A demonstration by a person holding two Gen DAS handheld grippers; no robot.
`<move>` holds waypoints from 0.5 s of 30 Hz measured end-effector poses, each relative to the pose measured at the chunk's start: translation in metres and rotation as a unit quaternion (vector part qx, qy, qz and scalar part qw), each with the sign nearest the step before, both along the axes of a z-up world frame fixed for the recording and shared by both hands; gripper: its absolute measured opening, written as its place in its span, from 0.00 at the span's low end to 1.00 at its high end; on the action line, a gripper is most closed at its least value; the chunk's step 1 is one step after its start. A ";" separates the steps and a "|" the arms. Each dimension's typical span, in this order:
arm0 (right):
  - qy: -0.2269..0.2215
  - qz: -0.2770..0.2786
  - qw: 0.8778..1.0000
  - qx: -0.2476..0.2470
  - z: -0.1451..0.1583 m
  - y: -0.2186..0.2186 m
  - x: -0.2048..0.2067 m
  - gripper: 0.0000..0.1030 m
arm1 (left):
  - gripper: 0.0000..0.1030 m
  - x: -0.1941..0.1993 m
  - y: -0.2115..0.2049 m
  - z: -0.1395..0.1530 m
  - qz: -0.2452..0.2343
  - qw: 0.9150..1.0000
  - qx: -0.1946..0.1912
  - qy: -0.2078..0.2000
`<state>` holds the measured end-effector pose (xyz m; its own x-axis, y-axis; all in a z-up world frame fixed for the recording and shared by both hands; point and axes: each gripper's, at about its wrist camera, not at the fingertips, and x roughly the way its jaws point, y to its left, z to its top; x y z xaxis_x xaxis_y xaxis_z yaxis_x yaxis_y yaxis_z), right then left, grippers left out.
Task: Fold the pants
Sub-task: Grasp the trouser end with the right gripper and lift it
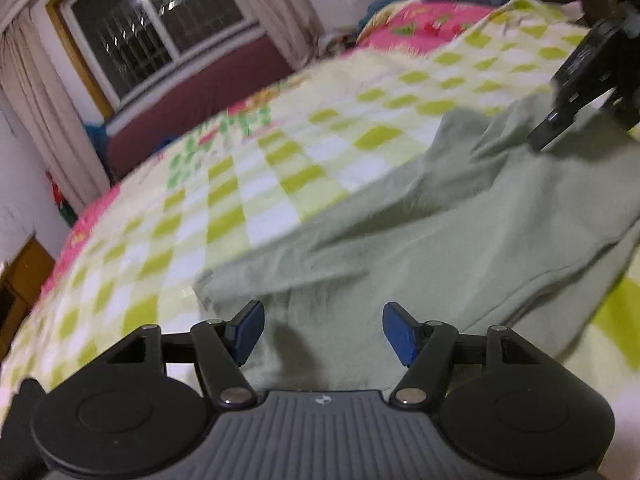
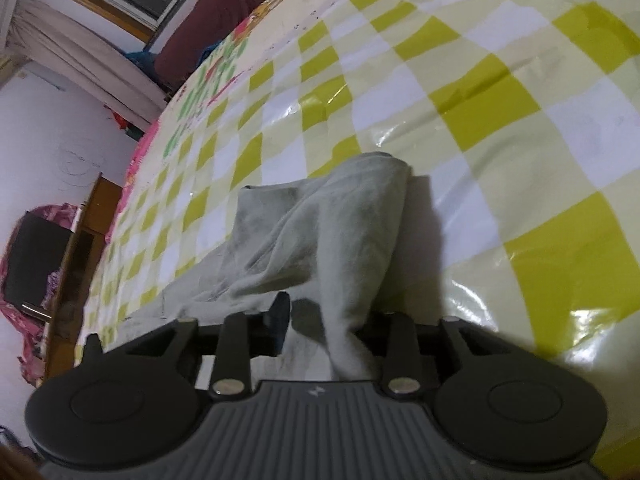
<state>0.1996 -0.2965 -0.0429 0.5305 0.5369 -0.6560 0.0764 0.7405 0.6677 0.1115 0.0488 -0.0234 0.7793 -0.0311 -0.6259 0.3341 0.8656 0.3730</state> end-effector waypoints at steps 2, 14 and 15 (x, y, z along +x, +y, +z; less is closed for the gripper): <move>0.008 -0.006 1.000 -0.008 0.001 -0.004 -0.003 0.07 | 0.78 0.008 0.004 -0.005 0.020 1.000 -0.019 0.011; -0.025 -0.034 0.997 -0.068 0.083 0.045 -0.013 0.05 | 0.78 -0.001 0.006 -0.009 0.016 0.996 -0.083 -0.009; -0.025 -0.029 0.996 -0.077 0.090 0.058 -0.010 0.05 | 0.77 0.000 0.008 -0.009 0.018 0.995 -0.093 -0.006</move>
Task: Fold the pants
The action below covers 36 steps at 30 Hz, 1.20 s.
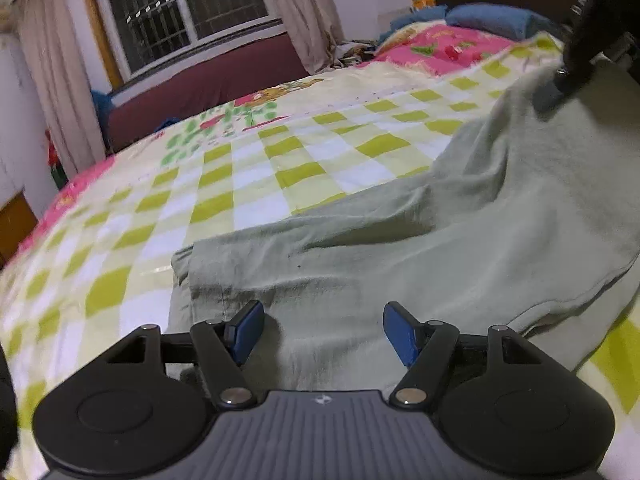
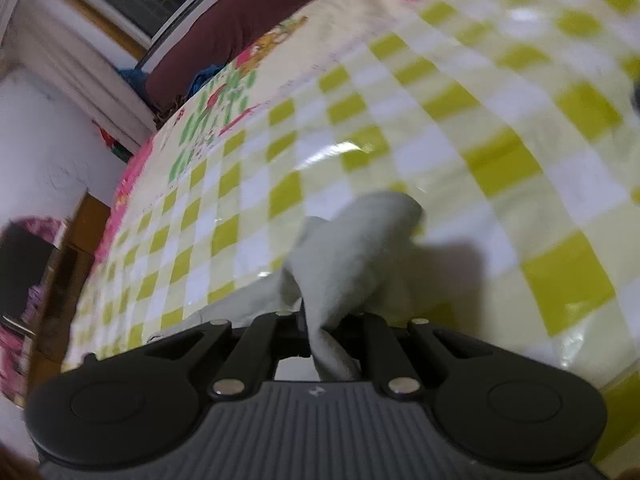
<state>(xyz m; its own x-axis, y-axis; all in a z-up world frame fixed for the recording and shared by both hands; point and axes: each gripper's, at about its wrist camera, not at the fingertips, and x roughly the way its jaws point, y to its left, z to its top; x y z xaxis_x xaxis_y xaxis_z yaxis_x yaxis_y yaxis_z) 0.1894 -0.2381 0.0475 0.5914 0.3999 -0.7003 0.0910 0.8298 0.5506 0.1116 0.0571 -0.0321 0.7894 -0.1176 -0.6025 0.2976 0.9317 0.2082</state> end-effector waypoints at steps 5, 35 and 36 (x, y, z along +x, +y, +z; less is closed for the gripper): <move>-0.022 0.042 0.998 -0.031 0.025 0.078 0.014 0.06 | 0.77 -0.009 0.011 0.005 -0.021 0.999 -0.045 0.004; -0.071 0.224 0.968 -0.090 0.024 0.215 0.030 0.42 | 0.78 -0.059 0.104 0.045 0.037 0.976 -0.214 0.022; -0.068 0.223 0.967 -0.100 0.020 0.209 0.028 0.42 | 0.81 -0.059 0.101 0.045 0.029 0.974 -0.221 0.029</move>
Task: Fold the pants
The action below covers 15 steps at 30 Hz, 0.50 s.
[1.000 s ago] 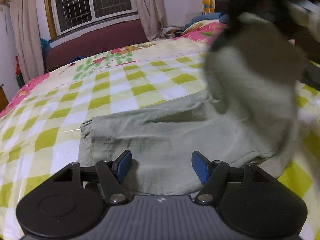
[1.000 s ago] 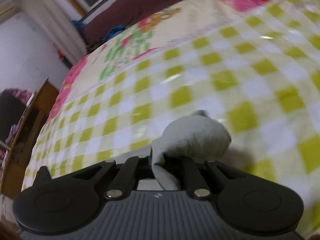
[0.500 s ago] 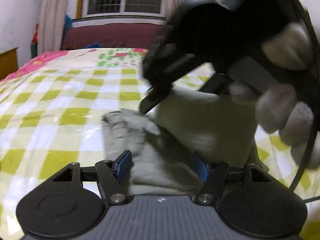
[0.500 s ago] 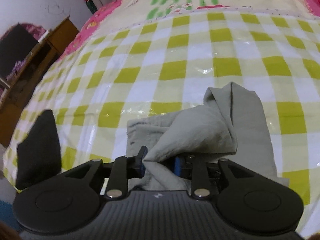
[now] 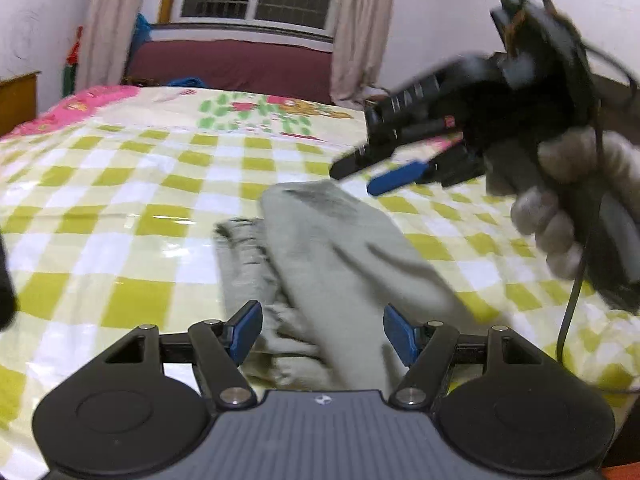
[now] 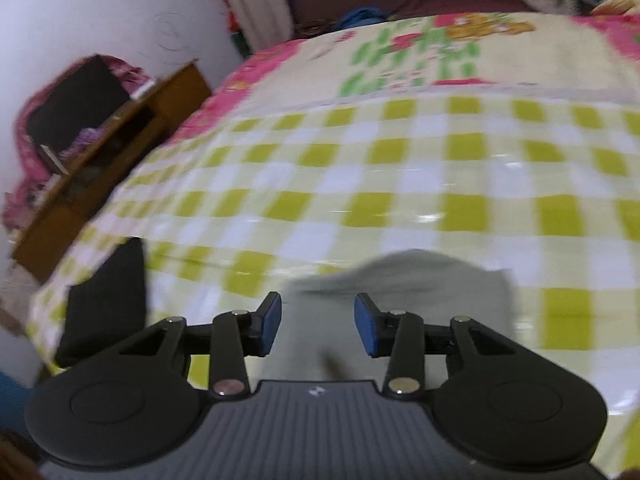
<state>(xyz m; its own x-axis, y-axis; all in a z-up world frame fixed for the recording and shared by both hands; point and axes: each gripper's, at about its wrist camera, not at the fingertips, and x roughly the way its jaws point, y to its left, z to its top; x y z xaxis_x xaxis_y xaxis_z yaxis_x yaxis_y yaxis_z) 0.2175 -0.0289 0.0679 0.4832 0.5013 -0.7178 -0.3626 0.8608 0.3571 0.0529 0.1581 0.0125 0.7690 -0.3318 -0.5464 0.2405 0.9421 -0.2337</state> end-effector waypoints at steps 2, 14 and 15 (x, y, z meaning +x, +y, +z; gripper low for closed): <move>0.011 0.000 1.000 -0.013 -0.009 -0.009 -0.003 0.42 | 0.88 0.002 -0.004 -0.002 -0.010 1.000 -0.008 0.011; -0.018 0.077 0.994 -0.079 -0.026 0.068 0.014 0.57 | 0.44 0.010 -0.032 -0.018 0.016 0.996 0.049 0.068; -0.010 0.070 0.993 -0.090 -0.032 0.073 0.019 0.52 | 0.33 0.011 -0.033 -0.020 0.017 0.996 0.051 0.073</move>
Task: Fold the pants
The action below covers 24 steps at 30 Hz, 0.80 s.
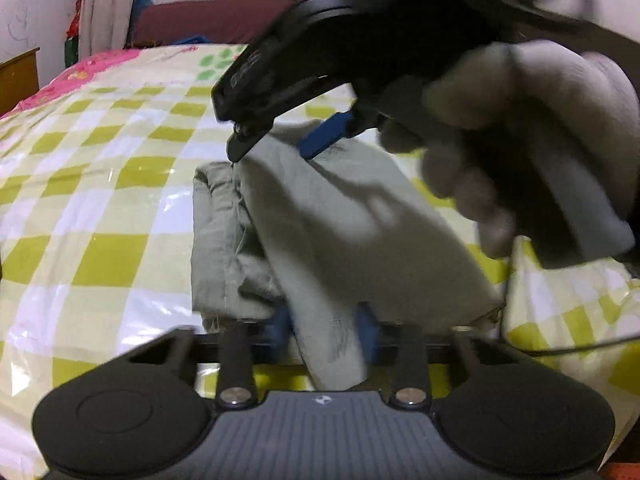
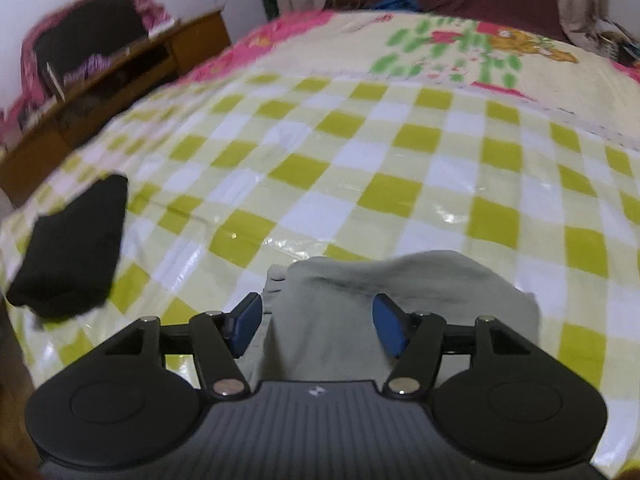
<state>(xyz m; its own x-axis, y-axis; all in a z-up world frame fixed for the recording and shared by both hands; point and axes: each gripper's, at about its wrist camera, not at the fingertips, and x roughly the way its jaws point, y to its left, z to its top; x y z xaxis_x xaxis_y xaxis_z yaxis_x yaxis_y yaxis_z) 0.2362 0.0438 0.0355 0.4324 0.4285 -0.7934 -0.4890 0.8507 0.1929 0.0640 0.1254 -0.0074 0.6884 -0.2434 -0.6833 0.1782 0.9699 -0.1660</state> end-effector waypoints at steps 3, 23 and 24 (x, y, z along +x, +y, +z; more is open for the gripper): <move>0.047 -0.012 0.999 0.006 -0.017 0.000 0.016 0.07 | 0.24 0.001 0.009 0.000 0.004 1.000 -0.020 0.002; 0.054 -0.006 0.997 0.045 -0.034 0.050 0.042 0.20 | 0.26 0.016 0.094 -0.005 0.098 0.994 -0.051 0.020; 0.053 -0.008 0.997 0.051 -0.037 0.047 0.040 0.20 | 0.27 0.012 0.093 -0.005 0.096 0.994 -0.044 0.018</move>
<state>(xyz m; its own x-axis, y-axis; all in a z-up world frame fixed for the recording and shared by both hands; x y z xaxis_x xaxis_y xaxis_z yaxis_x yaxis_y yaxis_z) 0.2764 0.0913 -0.0017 0.3558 0.5037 -0.7872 -0.4475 0.8313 0.3296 0.0758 0.2186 -0.0124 0.7035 -0.1706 -0.6899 -0.0160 0.9667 -0.2553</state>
